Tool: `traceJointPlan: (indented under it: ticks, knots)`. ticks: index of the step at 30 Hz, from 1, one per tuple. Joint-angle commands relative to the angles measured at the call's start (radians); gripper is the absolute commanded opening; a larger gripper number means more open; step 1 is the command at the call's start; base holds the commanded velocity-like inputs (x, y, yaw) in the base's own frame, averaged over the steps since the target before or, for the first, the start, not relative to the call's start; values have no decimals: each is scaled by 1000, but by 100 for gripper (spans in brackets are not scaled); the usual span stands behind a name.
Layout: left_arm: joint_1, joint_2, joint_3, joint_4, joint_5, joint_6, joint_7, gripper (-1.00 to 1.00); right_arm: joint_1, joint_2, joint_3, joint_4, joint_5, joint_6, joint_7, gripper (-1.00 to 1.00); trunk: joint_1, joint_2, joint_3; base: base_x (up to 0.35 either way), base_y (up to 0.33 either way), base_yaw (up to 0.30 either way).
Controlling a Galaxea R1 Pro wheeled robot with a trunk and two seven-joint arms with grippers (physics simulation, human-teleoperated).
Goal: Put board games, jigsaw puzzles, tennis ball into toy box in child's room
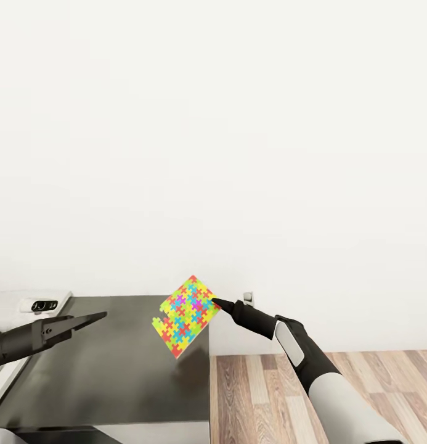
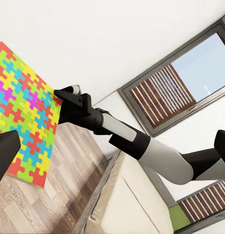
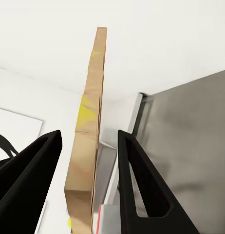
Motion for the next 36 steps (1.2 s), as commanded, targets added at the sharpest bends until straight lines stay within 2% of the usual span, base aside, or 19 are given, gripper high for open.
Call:
traceJointPlan:
  ticks: [1, 24, 36]
  knots:
    - [-1, 0, 0, 0, -1, 11, -4, 100, -1, 0, 1, 0, -7, 7, -1, -100, 1, -2, 0, 0, 0, 0]
    - [-1, 0, 0, 0, -1, 10, -4, 100, -1, 0, 1, 0, -7, 6, -1, -100, 1, -2, 38, 0, 0, 0]
    - [-1, 0, 0, 0, -1, 10, -4, 100, -1, 0, 1, 0, -7, -17, 1, -100, 1, -2, 58, 0, 0, 0]
